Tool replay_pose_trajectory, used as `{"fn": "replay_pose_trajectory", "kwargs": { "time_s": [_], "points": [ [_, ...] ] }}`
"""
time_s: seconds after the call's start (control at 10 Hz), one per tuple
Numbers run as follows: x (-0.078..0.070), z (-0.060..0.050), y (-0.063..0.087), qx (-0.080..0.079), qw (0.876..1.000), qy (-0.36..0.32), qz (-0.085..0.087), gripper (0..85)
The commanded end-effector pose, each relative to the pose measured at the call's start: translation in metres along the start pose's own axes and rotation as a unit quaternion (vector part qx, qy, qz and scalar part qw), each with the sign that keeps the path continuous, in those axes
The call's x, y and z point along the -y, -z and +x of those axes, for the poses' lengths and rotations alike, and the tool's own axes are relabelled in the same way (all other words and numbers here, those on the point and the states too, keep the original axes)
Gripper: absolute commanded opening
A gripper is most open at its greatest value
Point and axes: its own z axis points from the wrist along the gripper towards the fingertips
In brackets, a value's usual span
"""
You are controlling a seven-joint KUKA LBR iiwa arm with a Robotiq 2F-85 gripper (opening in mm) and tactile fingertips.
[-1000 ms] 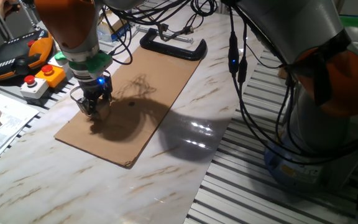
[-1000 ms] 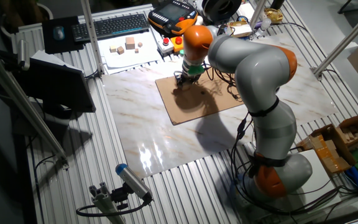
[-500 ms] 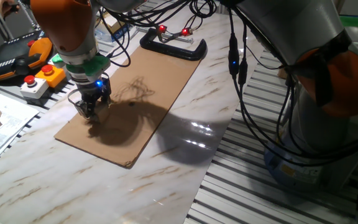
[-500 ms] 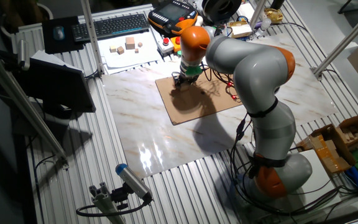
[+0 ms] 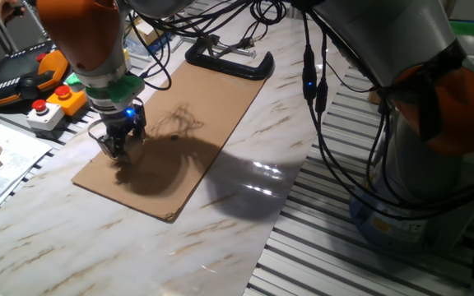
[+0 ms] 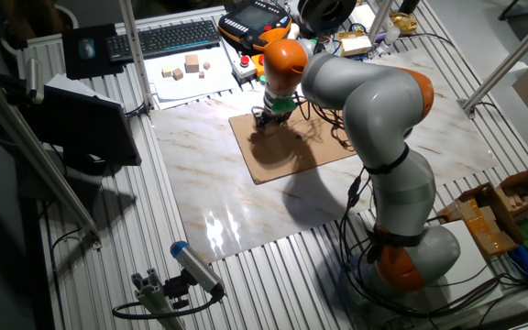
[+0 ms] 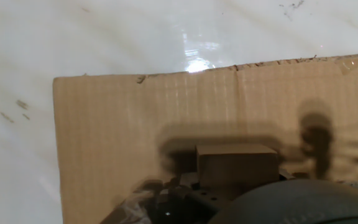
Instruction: Hold a small block with the gripper and sweep it from left to right on the table
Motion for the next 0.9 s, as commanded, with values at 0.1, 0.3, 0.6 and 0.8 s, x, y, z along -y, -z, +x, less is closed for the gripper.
{"fn": "replay_pose_trajectory", "kwargs": {
  "time_s": [0.1,0.3,0.6,0.8],
  "points": [
    [-0.003,-0.001,0.002,0.001,1.000,-0.001,0.001,0.7],
    [-0.006,0.000,0.002,0.001,1.000,-0.001,0.002,0.7],
    [-0.011,0.001,-0.002,0.001,1.000,-0.004,-0.003,0.7],
    [-0.013,0.001,-0.002,0.001,1.000,-0.006,-0.003,0.7]
  ]
}}
